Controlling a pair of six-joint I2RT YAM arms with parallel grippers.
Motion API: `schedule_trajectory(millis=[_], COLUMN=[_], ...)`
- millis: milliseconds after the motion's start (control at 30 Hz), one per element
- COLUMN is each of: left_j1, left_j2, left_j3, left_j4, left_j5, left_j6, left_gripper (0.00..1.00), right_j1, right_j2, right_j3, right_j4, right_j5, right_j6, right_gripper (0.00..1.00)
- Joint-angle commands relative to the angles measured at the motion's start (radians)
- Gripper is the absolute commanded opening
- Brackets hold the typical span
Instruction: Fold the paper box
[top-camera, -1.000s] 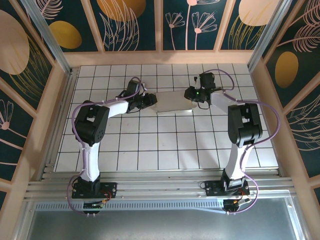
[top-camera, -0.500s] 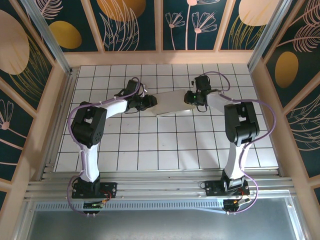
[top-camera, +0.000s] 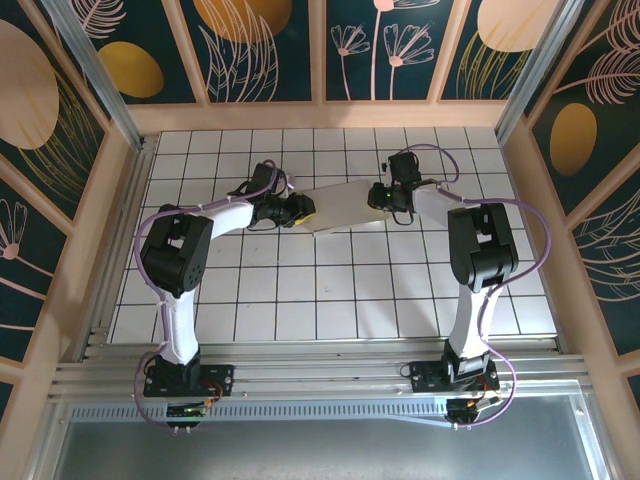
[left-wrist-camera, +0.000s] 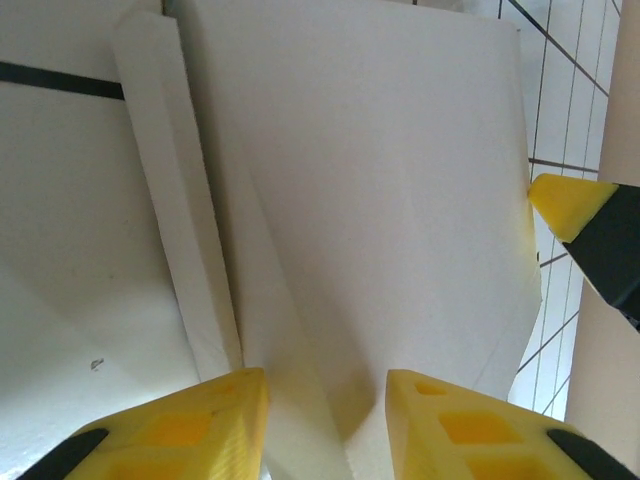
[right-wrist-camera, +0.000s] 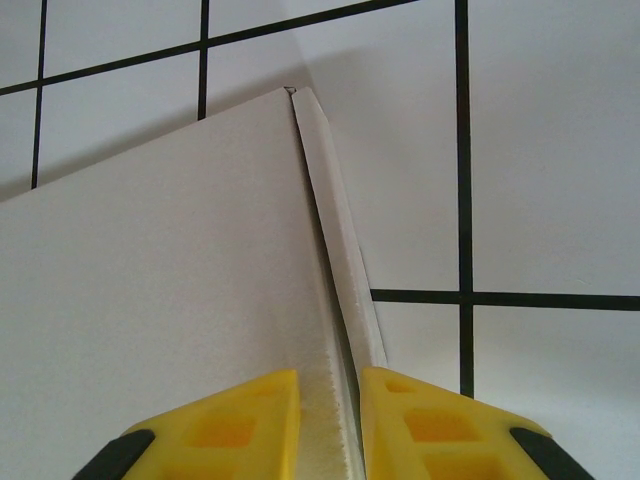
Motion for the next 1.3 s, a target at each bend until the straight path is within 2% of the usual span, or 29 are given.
schedule_trajectory(millis=[0,167,500,600,700,767,1033,1167,1267], left_j1=[-0.005,-0.005,-0.008,-0.023,-0.043,-0.051,-0.058,-0.059,-0.061], left_j2=[-0.027,-0.017,0.045,0.07,0.114,0.138,0.174,0.237,0.279], left_j3=[-0.025,-0.028,0.038,0.124,0.241,0.284,0.334,0.438,0.516], left_j4=[0.016,0.051,0.041,-0.073,-0.276,-0.339,-0.329,-0.42,-0.469], left_j5=[0.034,0.054,0.066,0.039,-0.092,-0.122,-0.108,-0.173,-0.181], left_j6=[-0.045,-0.07,-0.069,0.018,0.141,0.168,0.083,0.047,-0.008], left_gripper=[0.32,0.23,0.17,0.19,0.21,0.21,0.21,0.2,0.2], right_j1=[0.019,0.027,0.041,0.046,0.053,0.06,0.089,0.115,0.137], right_j2=[0.022,0.024,0.008,0.006,0.004,0.001,0.0,-0.011,-0.021], right_j3=[-0.005,-0.004,-0.008,-0.006,-0.005,-0.009,-0.012,-0.007,-0.007], right_j4=[-0.029,-0.032,-0.02,-0.021,-0.017,-0.012,-0.028,-0.035,-0.028], right_j5=[0.016,0.016,-0.006,-0.01,-0.017,-0.015,0.062,0.106,0.12], right_j6=[-0.013,-0.01,0.014,0.013,0.014,0.014,0.017,0.042,0.07], right_gripper=[0.24,0.23,0.21,0.21,0.21,0.2,0.2,0.2,0.2])
